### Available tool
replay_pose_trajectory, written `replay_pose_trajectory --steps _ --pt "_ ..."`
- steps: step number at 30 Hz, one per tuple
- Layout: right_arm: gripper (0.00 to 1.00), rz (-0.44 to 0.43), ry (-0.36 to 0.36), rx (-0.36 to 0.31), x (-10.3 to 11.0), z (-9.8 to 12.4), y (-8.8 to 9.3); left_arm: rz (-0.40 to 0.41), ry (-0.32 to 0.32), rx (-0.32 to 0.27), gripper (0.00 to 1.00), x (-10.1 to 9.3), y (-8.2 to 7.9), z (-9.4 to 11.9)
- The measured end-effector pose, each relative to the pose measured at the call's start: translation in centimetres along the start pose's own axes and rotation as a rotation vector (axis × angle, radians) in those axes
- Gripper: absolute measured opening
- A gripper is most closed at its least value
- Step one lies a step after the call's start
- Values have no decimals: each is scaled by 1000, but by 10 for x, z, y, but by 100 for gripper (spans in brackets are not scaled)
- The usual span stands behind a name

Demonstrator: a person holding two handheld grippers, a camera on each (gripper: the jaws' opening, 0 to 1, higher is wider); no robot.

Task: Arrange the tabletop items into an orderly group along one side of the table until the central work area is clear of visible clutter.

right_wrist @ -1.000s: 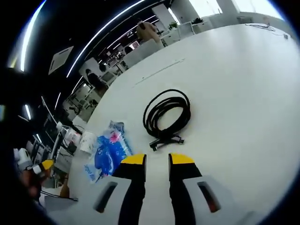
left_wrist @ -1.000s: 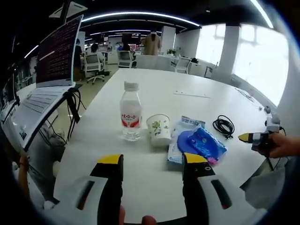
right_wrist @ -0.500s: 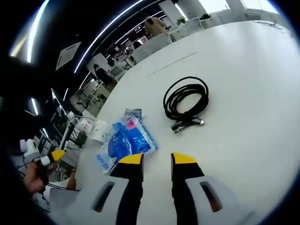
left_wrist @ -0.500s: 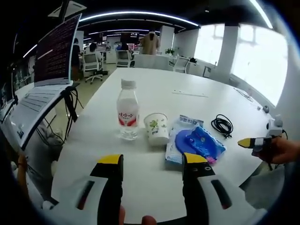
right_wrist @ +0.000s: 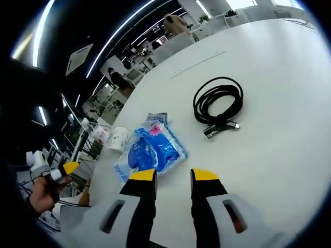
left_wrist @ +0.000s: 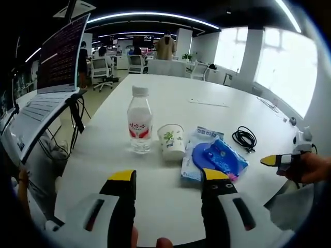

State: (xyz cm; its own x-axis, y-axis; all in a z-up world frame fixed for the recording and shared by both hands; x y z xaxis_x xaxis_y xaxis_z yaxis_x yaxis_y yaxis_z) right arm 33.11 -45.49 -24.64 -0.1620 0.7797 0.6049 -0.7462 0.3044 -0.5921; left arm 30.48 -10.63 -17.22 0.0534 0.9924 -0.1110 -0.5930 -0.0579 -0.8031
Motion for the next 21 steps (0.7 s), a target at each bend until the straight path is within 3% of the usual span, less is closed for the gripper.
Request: replay_pose_trajectory --steps 21 --pt "33 -26 -42 78 17 -22 6 2 -3 3 50 3 -1 -3"
Point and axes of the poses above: the point that each gripper's makers call its tool centre point, and the gripper's own axes: z roughly backward along the fingers, x roughly to its left, y roughly out of its underside, the point moved 8 cm from there along z, roughly backward along the fingers, and after that the axes turned 3 degrees about -y, right-handed, at the moved point
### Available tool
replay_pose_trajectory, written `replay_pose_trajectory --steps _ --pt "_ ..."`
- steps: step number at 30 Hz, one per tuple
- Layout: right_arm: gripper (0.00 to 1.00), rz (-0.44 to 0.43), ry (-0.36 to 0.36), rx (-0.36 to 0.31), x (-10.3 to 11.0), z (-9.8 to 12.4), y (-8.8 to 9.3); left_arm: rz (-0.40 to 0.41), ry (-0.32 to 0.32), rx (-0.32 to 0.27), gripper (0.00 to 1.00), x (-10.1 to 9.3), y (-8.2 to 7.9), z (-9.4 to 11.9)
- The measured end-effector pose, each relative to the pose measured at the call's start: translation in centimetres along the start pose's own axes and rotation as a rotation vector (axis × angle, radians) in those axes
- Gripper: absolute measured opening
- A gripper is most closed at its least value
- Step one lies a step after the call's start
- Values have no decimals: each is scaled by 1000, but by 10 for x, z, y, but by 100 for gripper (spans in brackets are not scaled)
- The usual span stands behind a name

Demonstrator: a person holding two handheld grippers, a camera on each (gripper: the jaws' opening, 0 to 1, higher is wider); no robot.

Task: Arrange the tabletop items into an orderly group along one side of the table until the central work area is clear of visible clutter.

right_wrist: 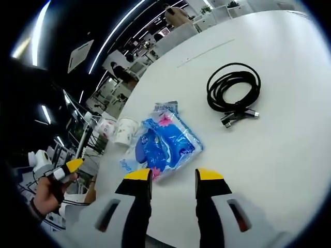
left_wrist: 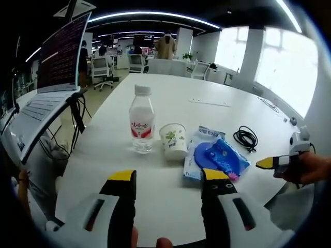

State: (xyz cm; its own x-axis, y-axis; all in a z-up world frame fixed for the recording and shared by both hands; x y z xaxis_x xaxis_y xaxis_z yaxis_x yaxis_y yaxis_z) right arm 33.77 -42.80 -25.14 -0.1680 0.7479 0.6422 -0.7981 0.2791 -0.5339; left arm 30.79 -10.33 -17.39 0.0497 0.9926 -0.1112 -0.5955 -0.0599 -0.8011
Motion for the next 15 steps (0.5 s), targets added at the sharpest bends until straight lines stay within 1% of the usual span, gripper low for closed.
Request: replay_pose_trajectory --steps 9,11,13,15 --pt "34 -7 6 39 6 -16 3 8 -1 0 50 1 1 -1" --pt "33 -25 10 47 6 -19 4 11 -1 2 49 2 2 -1" --pt "33 -64 15 48 4 -24 4 11 -1 3 49 3 3 -1" --pt "32 -80 21 49 4 -27 4 13 -2 4 49 4 3 -1"
Point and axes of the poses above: the point that each gripper's makers call its tool centre point, and the gripper's own axes: z roughly backward along the fingers, x roughly to its left, y roughly out of its underside, the point moved 8 cm from there along z, roughly backward along the fingers, and after that the axes turned 3 degrees about -y, right-handed, at the moved point
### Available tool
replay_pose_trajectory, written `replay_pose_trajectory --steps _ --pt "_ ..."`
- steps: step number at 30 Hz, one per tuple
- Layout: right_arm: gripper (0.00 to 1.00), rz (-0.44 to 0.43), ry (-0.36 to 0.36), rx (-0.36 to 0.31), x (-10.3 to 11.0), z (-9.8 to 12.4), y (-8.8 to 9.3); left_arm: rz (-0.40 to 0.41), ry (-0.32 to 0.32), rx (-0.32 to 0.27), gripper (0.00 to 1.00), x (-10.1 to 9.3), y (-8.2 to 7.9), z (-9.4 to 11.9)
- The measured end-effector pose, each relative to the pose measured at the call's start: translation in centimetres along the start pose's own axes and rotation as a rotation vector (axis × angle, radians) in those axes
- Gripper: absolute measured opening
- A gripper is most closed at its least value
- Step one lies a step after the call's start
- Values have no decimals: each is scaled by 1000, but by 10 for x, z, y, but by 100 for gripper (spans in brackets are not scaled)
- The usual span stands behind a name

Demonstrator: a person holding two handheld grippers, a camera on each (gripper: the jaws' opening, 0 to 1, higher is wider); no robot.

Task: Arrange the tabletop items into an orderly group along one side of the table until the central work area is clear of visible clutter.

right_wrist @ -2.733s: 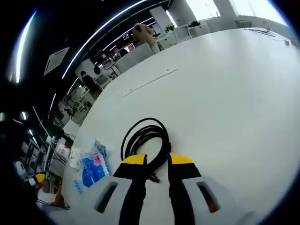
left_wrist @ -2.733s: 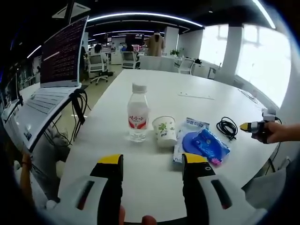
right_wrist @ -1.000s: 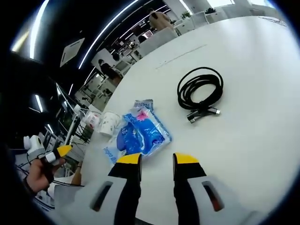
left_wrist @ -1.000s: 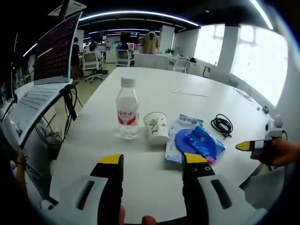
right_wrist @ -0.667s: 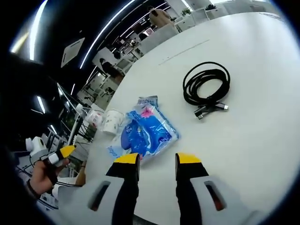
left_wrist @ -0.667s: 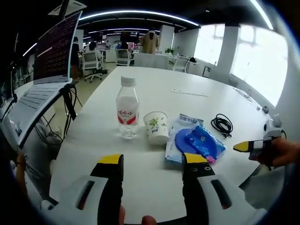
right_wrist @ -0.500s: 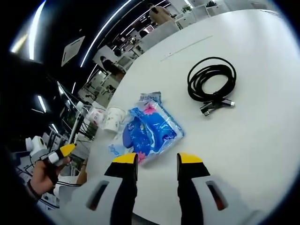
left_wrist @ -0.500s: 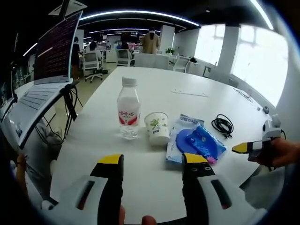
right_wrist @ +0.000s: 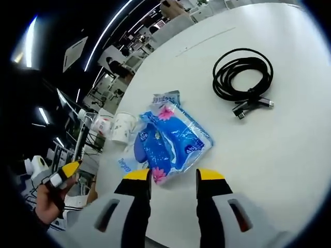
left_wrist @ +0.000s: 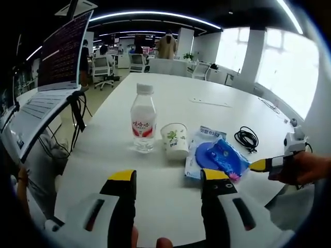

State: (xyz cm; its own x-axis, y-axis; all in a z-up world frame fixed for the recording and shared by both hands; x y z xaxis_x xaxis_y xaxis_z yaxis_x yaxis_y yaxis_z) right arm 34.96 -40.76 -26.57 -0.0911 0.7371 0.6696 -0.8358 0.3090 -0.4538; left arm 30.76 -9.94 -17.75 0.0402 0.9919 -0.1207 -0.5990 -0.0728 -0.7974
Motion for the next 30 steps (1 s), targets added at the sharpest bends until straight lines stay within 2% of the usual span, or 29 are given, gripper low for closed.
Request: replay_pose_trajectory --steps 11,13,16,30 --pt "20 2 30 51 0 -11 5 -2 2 -6 49 3 -5 -2" --pt "12 -18 17 50 2 -11 6 -3 3 -4 49 3 -5 -2" --pt "1 12 30 36 1 -8 4 -2 3 -3 49 3 -5 -3" --pt "0 9 47 -1 -11 7 -1 -14 5 0 49 2 -4 -2"
Point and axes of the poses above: the point that each gripper's makers call its tool centre point, and the gripper's own axes: z roughly backward along the fingers, x roughly to its left, y roughly out of its underside, the point moved 8 cm from there along z, roughly backward along the fingers, and after that the axes turned 3 degrees about -y, right-handed, at the moved point
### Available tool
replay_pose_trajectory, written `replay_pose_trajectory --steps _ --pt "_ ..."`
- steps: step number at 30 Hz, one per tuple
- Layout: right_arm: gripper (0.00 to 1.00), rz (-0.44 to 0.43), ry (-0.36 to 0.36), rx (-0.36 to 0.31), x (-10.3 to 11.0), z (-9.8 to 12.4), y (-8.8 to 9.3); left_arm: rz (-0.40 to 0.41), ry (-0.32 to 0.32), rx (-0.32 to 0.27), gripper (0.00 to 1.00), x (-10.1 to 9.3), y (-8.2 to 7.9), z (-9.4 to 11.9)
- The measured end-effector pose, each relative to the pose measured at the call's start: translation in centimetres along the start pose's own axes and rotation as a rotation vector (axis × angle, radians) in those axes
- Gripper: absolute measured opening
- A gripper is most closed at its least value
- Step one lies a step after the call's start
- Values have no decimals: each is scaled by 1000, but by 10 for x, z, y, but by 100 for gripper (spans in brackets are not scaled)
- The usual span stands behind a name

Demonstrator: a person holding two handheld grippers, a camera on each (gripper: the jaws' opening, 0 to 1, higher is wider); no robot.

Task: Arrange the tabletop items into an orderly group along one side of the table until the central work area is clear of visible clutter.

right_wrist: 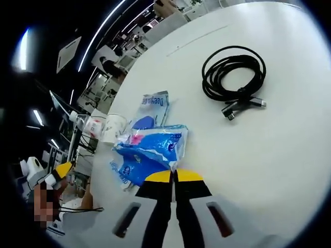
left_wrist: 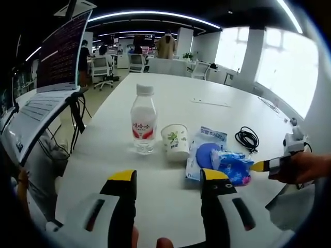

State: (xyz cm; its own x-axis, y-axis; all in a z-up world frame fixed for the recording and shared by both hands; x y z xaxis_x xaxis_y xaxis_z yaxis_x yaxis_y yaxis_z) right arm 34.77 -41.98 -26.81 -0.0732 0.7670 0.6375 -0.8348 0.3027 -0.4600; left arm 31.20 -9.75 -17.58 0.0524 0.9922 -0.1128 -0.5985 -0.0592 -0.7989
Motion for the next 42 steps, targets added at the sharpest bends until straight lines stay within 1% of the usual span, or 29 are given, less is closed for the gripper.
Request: replay_pose_trajectory --steps 12,18,33,42 --pt "0 -25 11 -40 -15 17 -4 4 2 -3 49 0 -1 0" --pt "0 -29 29 -56 -26 27 -5 1 8 -6 49 -3 -2 0" --pt "0 -11 84 -66 -56 53 -9 -2 10 -4 49 -4 -1 1" --pt "0 15 101 -69 -63 62 -13 -6 14 0 49 -7 0 2"
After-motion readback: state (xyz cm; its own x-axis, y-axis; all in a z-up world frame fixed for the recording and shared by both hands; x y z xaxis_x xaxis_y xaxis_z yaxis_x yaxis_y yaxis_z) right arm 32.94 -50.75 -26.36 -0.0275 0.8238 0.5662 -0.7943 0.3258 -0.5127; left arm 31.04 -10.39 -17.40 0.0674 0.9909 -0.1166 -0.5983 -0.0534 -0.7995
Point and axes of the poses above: the point that each gripper's makers call its tool centre point, and the gripper's own axes: z roughly backward along the fingers, x roughly to its left, y roughly out of its underside, the point moved 8 cm from there along z, roughly backward along the fingers, and after that the axes turned 3 degrees about -y, right-handed, at the moved point
